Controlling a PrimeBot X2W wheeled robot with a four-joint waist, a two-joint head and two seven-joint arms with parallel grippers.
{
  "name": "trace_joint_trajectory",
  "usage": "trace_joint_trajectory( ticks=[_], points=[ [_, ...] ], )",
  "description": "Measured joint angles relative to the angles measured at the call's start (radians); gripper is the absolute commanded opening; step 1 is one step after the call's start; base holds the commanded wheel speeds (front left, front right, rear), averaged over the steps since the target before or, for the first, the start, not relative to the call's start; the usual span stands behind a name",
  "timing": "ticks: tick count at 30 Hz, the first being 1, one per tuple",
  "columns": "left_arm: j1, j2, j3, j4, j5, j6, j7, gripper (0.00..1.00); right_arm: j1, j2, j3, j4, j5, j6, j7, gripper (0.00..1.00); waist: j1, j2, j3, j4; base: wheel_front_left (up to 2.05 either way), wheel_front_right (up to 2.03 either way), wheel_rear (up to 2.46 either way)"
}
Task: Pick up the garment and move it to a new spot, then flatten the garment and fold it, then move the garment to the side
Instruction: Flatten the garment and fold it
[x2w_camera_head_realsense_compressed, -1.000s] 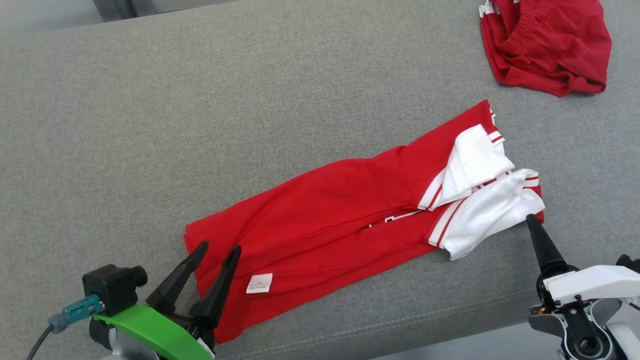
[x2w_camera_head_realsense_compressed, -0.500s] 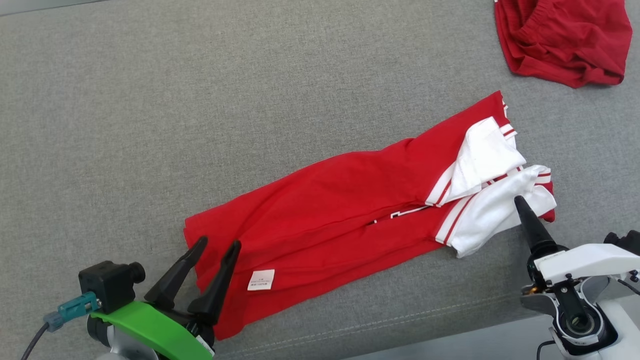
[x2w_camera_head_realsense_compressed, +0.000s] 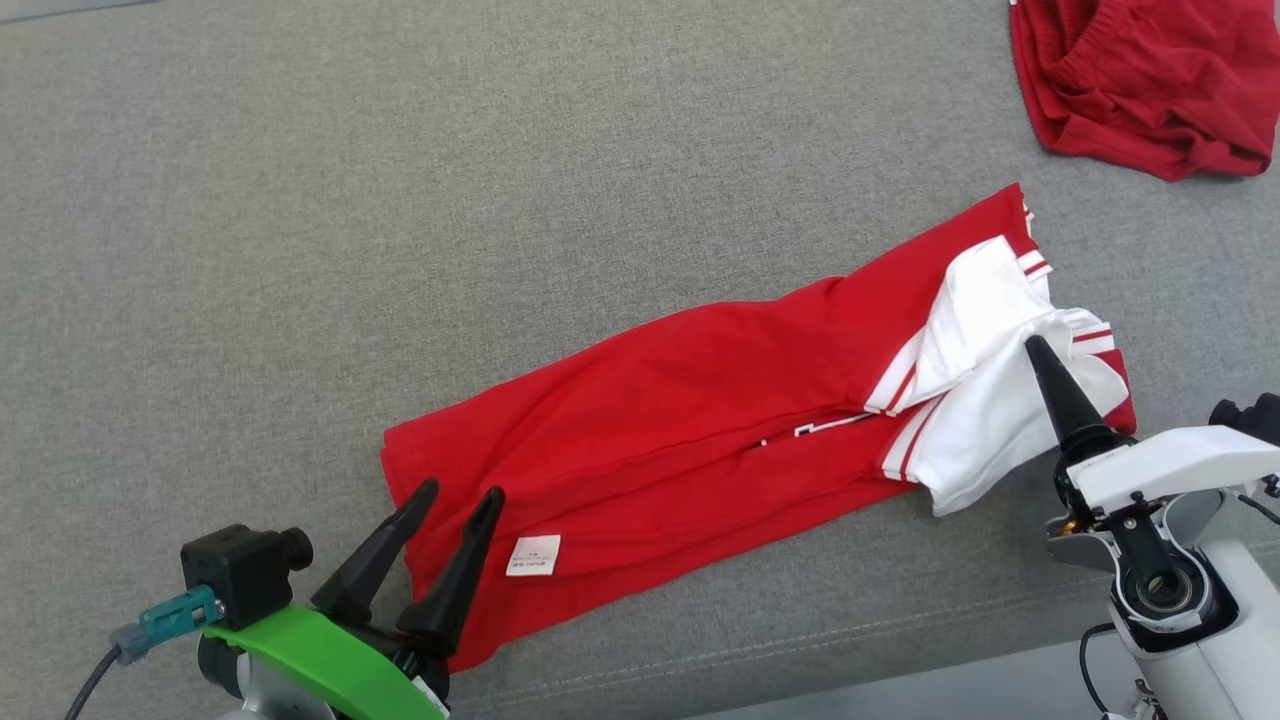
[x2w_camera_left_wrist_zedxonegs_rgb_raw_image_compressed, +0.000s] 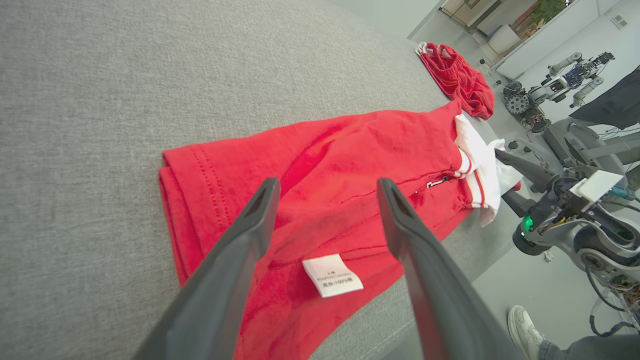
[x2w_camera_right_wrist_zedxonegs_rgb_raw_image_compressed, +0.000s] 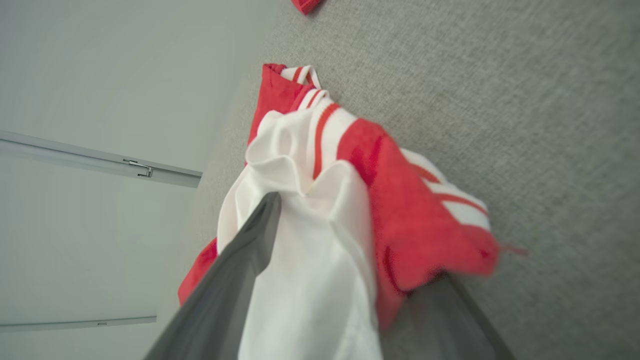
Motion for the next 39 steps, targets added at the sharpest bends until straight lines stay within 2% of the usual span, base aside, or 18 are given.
trace_joint_trajectory(
  ticks=[12,15,16,17,18,19,30,34,39],
  points=[
    [0.003,-0.002,-0.001,-0.02,0.001,0.001,0.008,1.0,-0.08,0.002,0.009,0.032,-0.01,0.0,0.017,1.0,0.0,0.0,0.014,0.017,0.0,0.0,0.0],
    [0.003,-0.004,-0.001,-0.02,0.002,0.001,0.012,1.0,-0.096,0.009,0.005,0.037,-0.008,0.01,0.017,1.0,0.0,0.0,0.022,0.025,0.0,0.0,0.0],
    [0.003,-0.005,-0.001,-0.021,0.002,0.001,0.012,1.0,-0.099,0.015,0.001,0.038,-0.003,0.01,0.017,0.71,0.0,0.0,0.024,0.027,0.0,0.0,0.0],
    [0.003,-0.007,0.0,-0.02,0.002,0.001,0.012,1.0,-0.101,0.021,0.001,0.042,0.002,0.013,0.017,0.18,0.0,0.0,0.026,0.03,0.0,0.0,0.0],
    [0.003,-0.008,0.002,-0.019,0.002,0.001,0.012,1.0,-0.104,0.025,0.002,0.048,0.003,0.019,0.017,0.02,0.0,0.0,0.028,0.032,0.0,0.0,0.0],
    [0.003,-0.008,0.003,-0.019,0.002,0.002,0.012,1.0,-0.106,0.029,0.002,0.053,0.003,0.019,0.017,0.0,0.0,0.0,0.029,0.033,0.0,0.0,0.0],
    [0.005,-0.014,0.031,-0.02,0.003,0.004,-0.001,1.0,-0.086,0.035,-0.037,0.074,0.012,0.058,-0.027,0.0,0.0,0.0,0.026,0.024,0.0,0.0,0.0],
    [0.005,-0.014,0.038,-0.022,0.004,0.008,-0.002,1.0,-0.084,0.01,-0.07,0.074,0.011,0.063,-0.05,0.0,0.0,0.0,0.025,0.01,0.0,0.0,0.0],
    [0.005,-0.014,0.039,-0.028,0.006,0.008,-0.002,1.0,-0.073,-0.05,-0.131,0.087,0.011,0.063,-0.086,0.0,0.0,0.0,0.026,-0.007,0.0,0.0,0.0]
  ],
)
